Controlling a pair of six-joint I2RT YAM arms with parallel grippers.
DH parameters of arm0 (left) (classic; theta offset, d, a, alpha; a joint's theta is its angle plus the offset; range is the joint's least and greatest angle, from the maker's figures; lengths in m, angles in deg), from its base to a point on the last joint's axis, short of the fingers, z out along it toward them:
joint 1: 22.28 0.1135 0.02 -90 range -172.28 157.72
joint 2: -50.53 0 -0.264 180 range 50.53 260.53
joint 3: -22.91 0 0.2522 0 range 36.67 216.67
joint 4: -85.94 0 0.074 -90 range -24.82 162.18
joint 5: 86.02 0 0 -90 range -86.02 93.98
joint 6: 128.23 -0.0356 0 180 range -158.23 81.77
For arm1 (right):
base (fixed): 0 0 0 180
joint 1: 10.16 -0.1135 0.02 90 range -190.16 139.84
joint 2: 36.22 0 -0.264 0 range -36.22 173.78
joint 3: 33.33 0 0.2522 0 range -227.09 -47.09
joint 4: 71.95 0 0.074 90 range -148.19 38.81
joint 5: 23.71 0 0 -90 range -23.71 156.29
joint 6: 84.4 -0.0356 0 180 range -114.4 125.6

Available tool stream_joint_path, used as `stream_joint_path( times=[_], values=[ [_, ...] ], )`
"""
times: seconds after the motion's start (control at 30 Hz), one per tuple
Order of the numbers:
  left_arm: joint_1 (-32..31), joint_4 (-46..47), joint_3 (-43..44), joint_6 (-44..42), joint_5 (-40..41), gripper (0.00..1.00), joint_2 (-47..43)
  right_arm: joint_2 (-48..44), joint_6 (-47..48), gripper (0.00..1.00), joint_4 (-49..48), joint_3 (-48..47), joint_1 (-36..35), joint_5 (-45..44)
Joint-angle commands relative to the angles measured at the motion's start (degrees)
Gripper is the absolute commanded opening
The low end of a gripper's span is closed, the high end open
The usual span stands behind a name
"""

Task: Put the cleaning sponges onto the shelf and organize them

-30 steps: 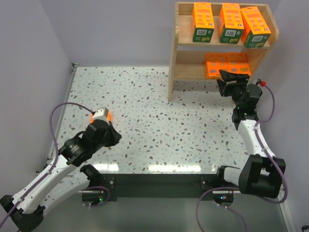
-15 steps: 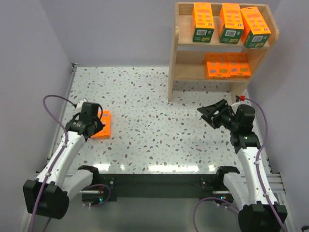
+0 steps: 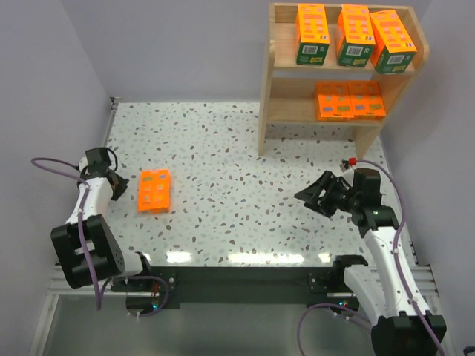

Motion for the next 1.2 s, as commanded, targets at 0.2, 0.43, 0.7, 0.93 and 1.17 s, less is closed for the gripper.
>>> stream_joint_path(
  times=[0.2, 0.43, 0.7, 0.93, 1.17],
  values=[
    [-8.59, 15.98, -4.02, -5.14, -17.17, 0.0, 8.63, 3.6, 5.27, 0.63, 2.87, -1.4, -0.94, 2.21],
    [-22.06, 19.93, -7.89, -1.1, -19.63, 0.0, 8.91, 5.8, 5.8, 0.64, 3.05, -1.22, -4.88, 0.63],
    [-31.47, 22.93, -1.67, -1.97, -24.38, 0.0, 15.75, 8.43, 5.71, 0.65, 1.2, 0.89, -9.28, -1.65],
    [-36.66, 20.72, 3.45, -3.03, -25.7, 0.0, 18.13, 9.14, 6.07, 0.66, 1.2, 1.59, -10.08, -2.79],
    [-37.1, 19.14, 7.83, -6.45, -21.48, 0.0, 23.74, 10.11, 7.03, 0.66, 1.46, 1.42, -10.17, -3.15]
  ],
)
